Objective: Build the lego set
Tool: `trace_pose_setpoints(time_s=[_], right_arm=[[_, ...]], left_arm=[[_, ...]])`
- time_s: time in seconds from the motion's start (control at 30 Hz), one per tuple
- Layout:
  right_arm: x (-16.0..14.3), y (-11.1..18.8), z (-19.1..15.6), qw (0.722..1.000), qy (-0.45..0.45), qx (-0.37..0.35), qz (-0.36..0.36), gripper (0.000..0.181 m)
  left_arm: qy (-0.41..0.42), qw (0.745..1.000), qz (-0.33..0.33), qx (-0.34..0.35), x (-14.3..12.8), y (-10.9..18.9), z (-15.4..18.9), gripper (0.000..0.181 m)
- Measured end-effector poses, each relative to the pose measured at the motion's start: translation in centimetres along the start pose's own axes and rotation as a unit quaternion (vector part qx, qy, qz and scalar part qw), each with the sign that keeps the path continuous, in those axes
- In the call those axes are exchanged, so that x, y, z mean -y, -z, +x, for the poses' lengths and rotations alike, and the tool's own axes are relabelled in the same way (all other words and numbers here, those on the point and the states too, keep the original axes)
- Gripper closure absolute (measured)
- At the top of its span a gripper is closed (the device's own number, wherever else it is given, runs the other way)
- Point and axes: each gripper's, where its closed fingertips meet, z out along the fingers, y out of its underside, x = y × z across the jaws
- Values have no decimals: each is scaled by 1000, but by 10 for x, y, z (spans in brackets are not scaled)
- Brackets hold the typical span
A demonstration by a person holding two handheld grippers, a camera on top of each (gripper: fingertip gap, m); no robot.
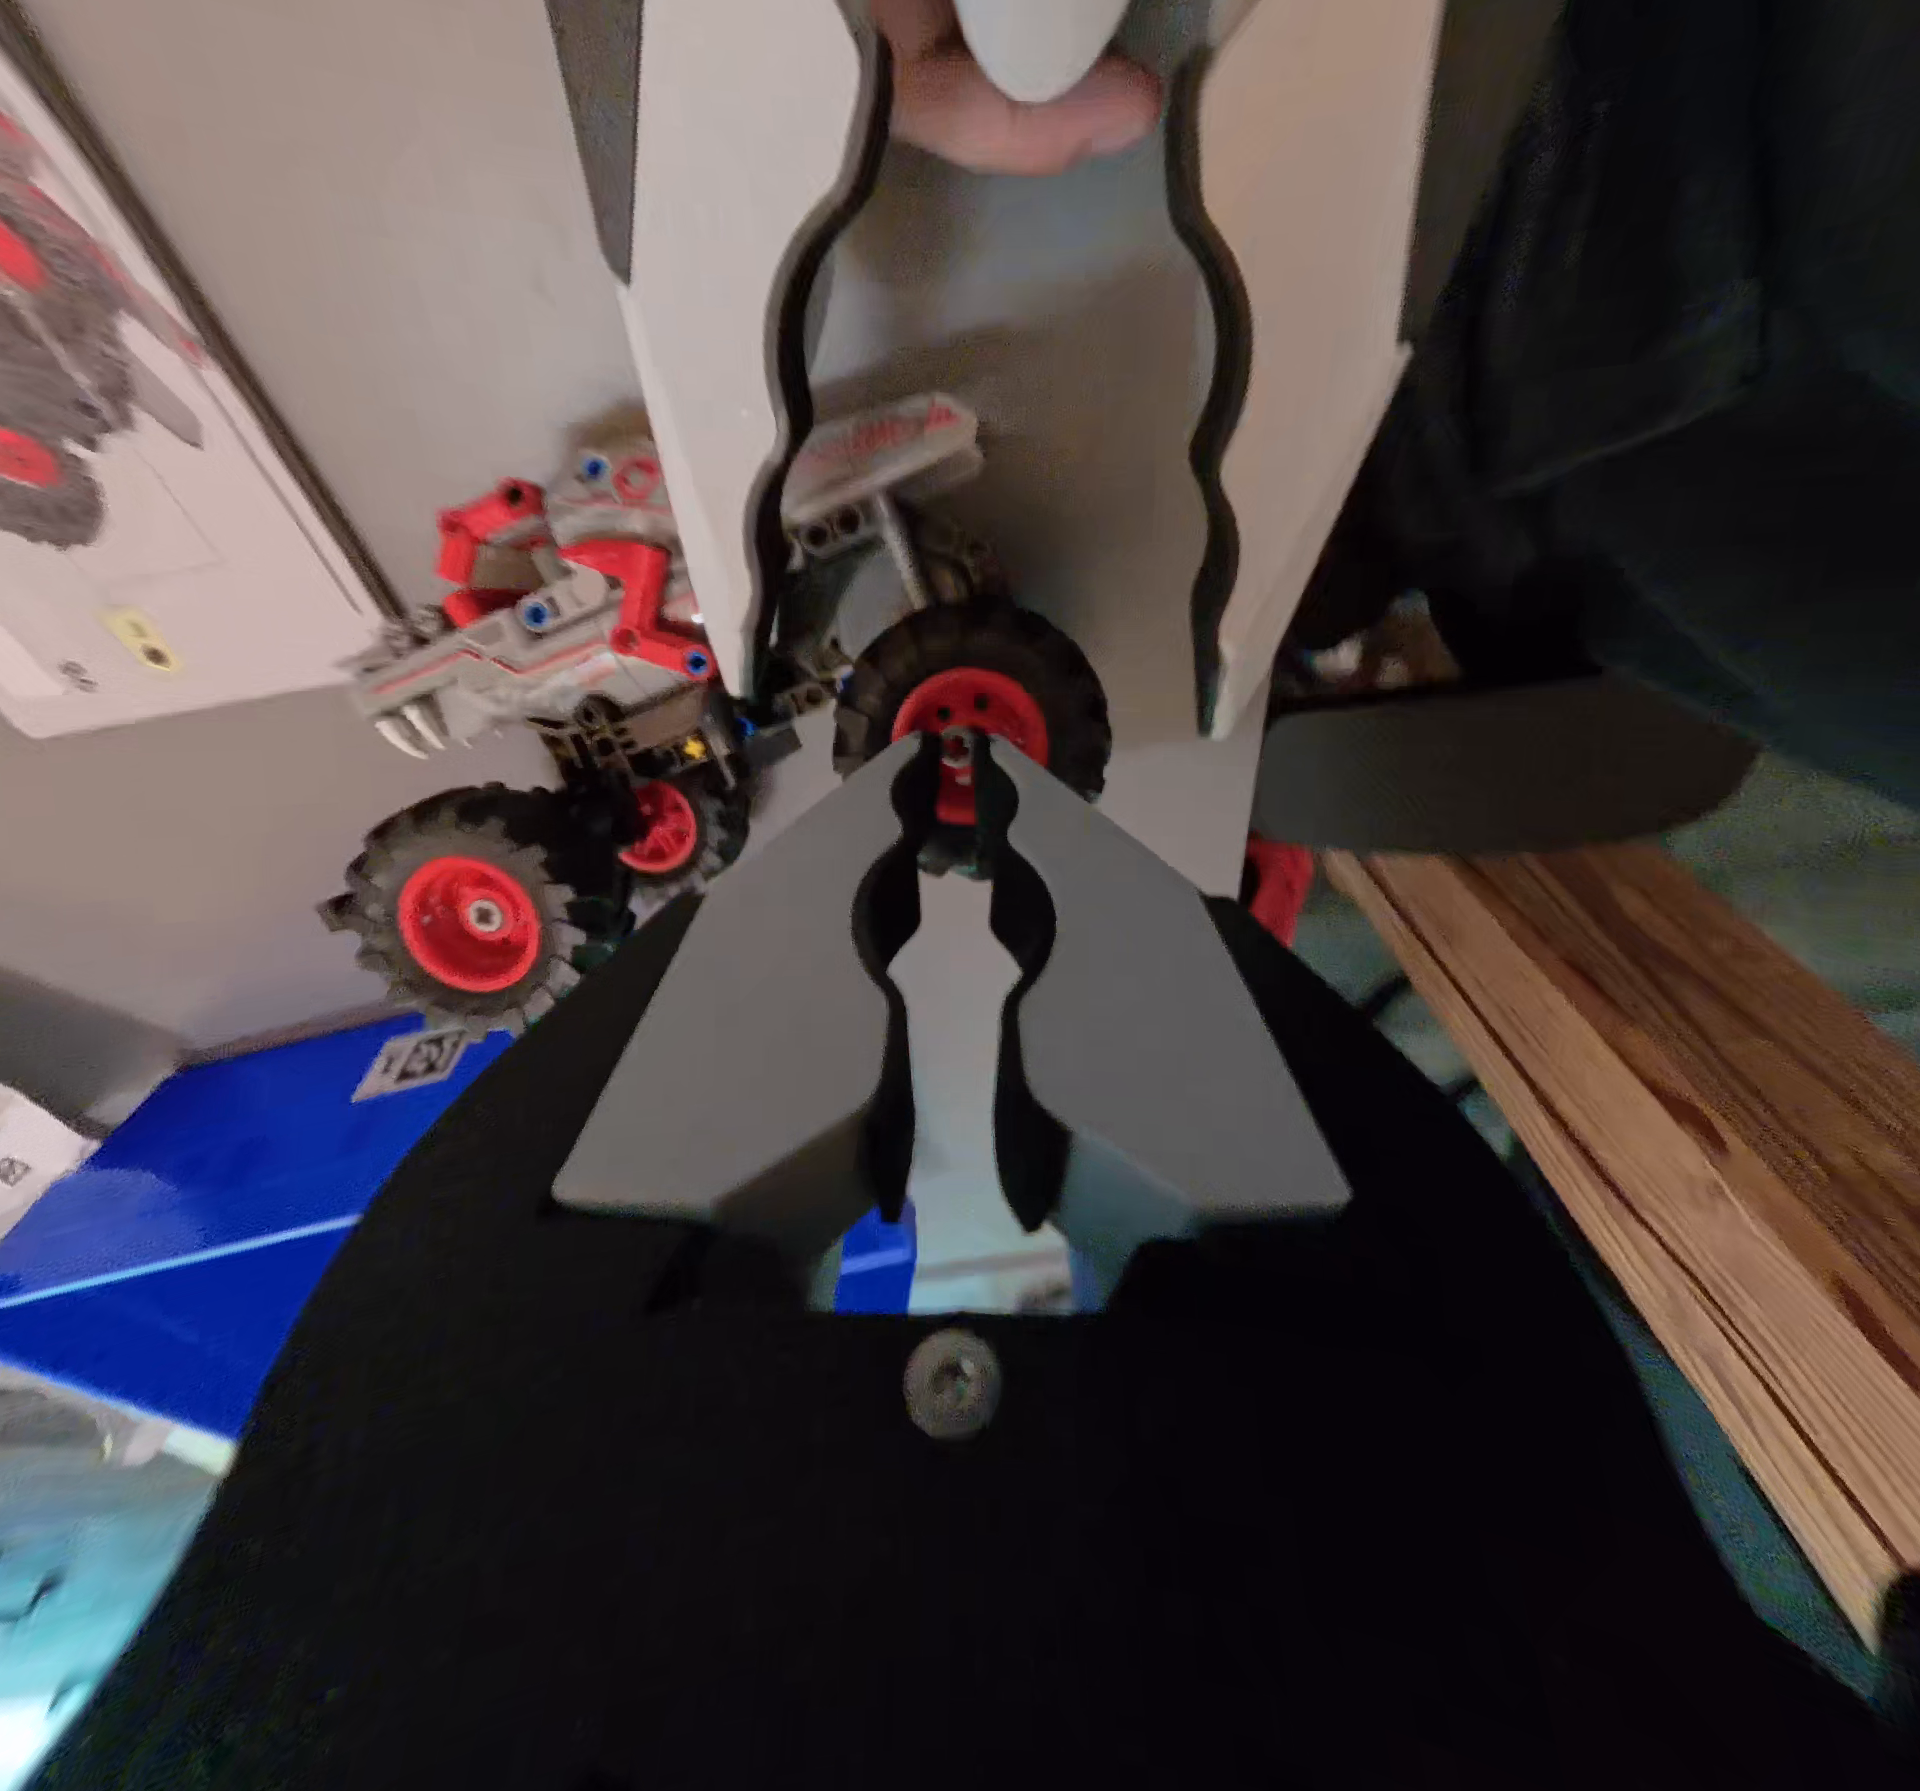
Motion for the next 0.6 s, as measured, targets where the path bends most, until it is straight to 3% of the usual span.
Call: trace_pose_setpoints(time_s=[0.1,0.23,0.27,0.37,0.6], right_arm=[[11,17,0,998,-45,41,9,101],[50,42,-3,966,-179,129,135,144],[56,45,-3,954,-209,148,159,146],[61,48,-5,928,-266,188,181,154],[63,48,-4,889,-341,227,205,167]], left_arm=[[-9,991,132,33,17,22,-2,178],[-24,947,317,56,40,57,5,178],[-26,936,346,61,43,62,6,178],[-33,920,384,71,48,67,9,177],[-44,912,402,62,56,61,12,177]])
